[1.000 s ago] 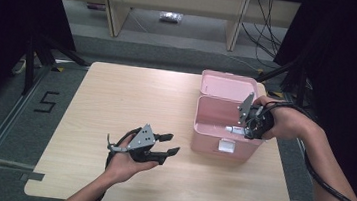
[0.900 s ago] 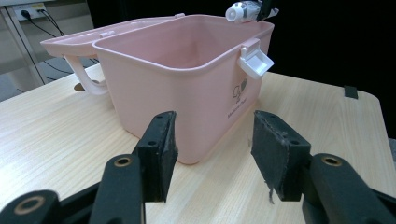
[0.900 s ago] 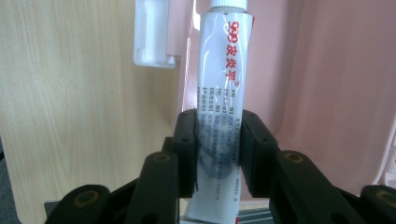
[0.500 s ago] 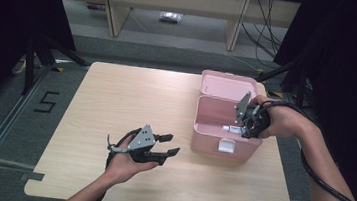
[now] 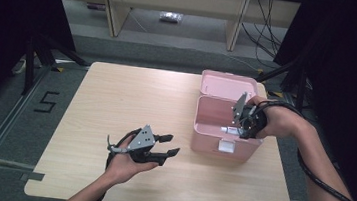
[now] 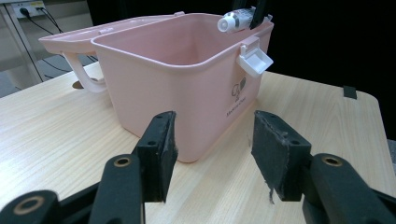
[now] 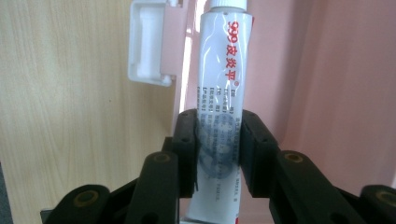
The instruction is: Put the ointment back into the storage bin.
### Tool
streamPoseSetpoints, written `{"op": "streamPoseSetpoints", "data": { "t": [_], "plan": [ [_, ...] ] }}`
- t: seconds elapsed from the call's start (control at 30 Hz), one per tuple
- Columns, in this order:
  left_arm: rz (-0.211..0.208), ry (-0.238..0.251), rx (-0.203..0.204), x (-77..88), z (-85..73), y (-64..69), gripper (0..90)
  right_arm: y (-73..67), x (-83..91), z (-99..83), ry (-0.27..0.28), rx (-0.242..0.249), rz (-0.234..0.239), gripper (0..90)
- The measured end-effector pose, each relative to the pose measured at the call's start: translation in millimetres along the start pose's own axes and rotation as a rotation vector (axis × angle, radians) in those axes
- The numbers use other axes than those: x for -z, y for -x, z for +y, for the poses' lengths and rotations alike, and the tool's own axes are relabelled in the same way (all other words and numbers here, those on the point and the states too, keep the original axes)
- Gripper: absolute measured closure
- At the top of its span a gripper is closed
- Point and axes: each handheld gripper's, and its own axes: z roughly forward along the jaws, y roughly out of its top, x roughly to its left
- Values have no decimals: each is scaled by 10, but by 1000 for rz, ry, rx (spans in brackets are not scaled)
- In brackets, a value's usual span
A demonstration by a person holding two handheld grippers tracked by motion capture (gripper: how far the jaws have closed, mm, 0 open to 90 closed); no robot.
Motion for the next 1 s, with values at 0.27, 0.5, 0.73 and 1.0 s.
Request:
{"op": "streamPoseSetpoints", "data": {
  "t": [0.27,0.5,0.73,1.0],
  "plan": [
    [1,-1,-2,8,6,-6,489,5,-23,16,-16,-36,6,713],
    [2,-1,-3,16,12,-9,488,24,-46,39,-18,-46,14,713],
    [5,-1,-4,25,13,-14,488,55,-77,52,-15,-37,16,713],
    [2,-2,-3,20,15,-10,488,97,-117,72,-2,0,26,713]
  ]
}}
